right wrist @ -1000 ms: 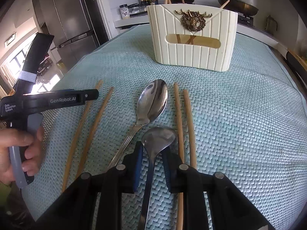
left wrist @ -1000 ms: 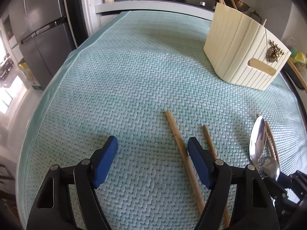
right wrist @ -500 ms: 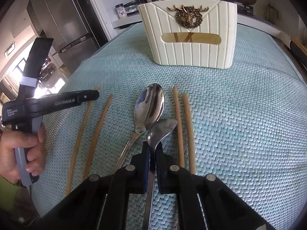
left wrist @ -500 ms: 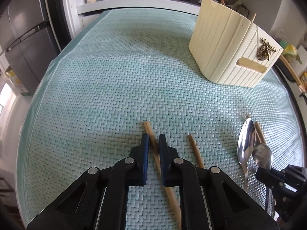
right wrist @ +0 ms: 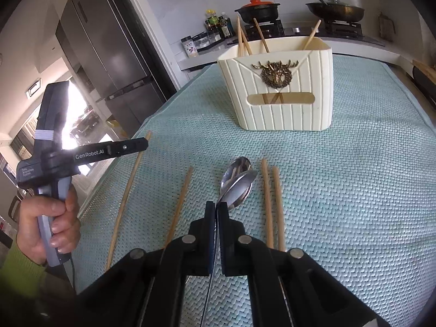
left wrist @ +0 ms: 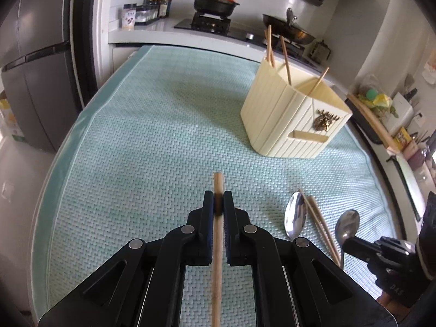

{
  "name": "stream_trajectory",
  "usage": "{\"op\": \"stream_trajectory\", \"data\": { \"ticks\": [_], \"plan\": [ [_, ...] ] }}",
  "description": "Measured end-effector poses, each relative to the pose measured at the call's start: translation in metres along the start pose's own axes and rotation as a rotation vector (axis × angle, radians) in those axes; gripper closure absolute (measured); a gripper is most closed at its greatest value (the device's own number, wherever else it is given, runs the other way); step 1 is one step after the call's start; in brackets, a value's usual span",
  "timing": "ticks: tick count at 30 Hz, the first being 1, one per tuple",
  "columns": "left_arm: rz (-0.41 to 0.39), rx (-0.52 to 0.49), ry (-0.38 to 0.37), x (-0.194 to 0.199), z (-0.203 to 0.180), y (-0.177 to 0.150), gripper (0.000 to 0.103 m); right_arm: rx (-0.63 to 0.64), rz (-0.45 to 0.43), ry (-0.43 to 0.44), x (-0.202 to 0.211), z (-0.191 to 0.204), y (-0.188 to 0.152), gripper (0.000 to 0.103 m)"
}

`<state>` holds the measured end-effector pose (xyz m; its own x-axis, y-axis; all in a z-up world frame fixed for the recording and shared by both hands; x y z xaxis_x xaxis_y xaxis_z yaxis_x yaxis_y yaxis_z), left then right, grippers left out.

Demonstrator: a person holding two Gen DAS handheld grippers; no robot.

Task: Organize utensils
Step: 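Close the left tool on a chopstick while the right tool grasps a steel spoon, then lift the chopstick and spoon with both tools and carry them over the cream holder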

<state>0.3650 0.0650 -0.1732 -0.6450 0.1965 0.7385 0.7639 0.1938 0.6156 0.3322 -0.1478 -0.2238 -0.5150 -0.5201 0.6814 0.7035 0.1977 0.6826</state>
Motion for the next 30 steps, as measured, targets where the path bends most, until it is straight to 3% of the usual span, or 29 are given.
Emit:
{"op": "stream_trajectory", "data": {
  "ticks": [12,30],
  "plan": [
    [-0.13,-0.006,-0.056,0.067,-0.013,0.017,0.099,0.059,-0.112,-0.003,0.056,0.021,0.005,0.101],
    [-0.164,0.01,-0.07,0.082,-0.006,0.019,0.099,0.139,-0.252,-0.018,0.088,0.04,0.009,0.101]
  ]
}}
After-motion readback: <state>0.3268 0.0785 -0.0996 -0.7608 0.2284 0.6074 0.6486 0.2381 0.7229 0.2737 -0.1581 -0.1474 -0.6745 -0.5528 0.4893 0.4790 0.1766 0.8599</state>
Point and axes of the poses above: each gripper's, at about its wrist camera, not at the fingertips, and x roughly against the way its jaws point, z to its left, y to its top, the point moved 4 cm from there along -x, roughly the way its jaws point, and after that the axes turned 2 degrees about x, right-handed, at the moved point
